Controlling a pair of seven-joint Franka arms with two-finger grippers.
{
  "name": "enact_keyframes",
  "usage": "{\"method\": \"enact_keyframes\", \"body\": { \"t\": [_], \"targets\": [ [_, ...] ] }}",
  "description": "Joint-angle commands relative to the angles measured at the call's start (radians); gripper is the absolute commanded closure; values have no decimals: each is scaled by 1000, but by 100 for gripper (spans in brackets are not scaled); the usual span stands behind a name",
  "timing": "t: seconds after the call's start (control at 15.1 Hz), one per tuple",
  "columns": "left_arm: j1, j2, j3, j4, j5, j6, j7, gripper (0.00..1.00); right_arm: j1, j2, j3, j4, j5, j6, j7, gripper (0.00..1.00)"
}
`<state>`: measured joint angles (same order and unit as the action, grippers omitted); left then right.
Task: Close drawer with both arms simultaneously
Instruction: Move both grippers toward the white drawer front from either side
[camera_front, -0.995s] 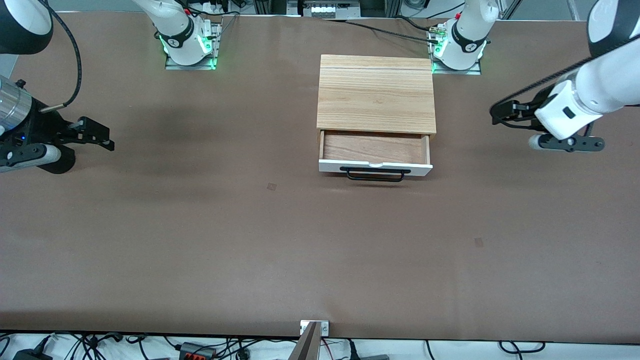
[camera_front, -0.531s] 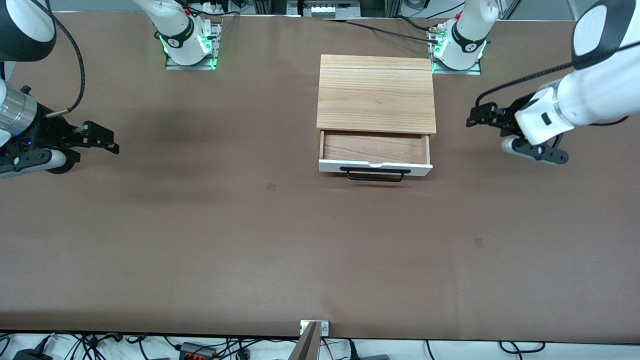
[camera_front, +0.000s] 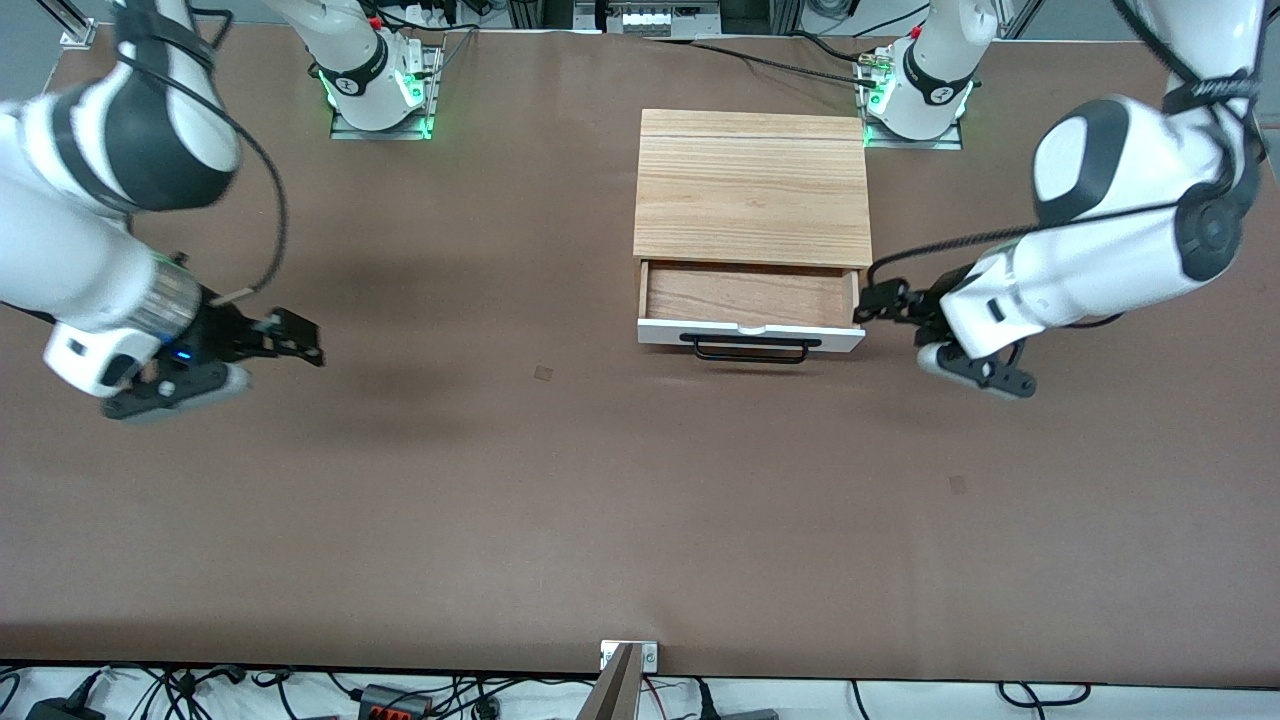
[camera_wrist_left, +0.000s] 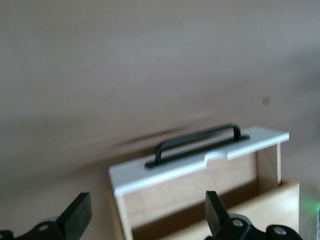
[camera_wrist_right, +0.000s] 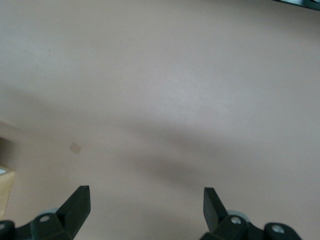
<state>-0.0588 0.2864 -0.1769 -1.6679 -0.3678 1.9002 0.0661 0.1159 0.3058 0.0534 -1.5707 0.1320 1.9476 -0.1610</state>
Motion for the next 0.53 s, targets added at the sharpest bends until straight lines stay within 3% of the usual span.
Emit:
{"method": "enact_keyframes", "body": {
  "t": [0.0,0.07,0.2,0.46],
  "targets": [
    [7,85,-36,19,-49,104,55,0,15,90,-1,23,154,51,-6,0],
    [8,105,-58,17,-49,134,72,0,19,111,0,23,216,56,-8,0],
    [14,138,-65,17,-65,166,113,0,65,125,0,23,253,102,-6,0],
    [45,181,-65,-9,-250,169,250,0,163,179,0,23,360,197,-6,0]
  ]
}}
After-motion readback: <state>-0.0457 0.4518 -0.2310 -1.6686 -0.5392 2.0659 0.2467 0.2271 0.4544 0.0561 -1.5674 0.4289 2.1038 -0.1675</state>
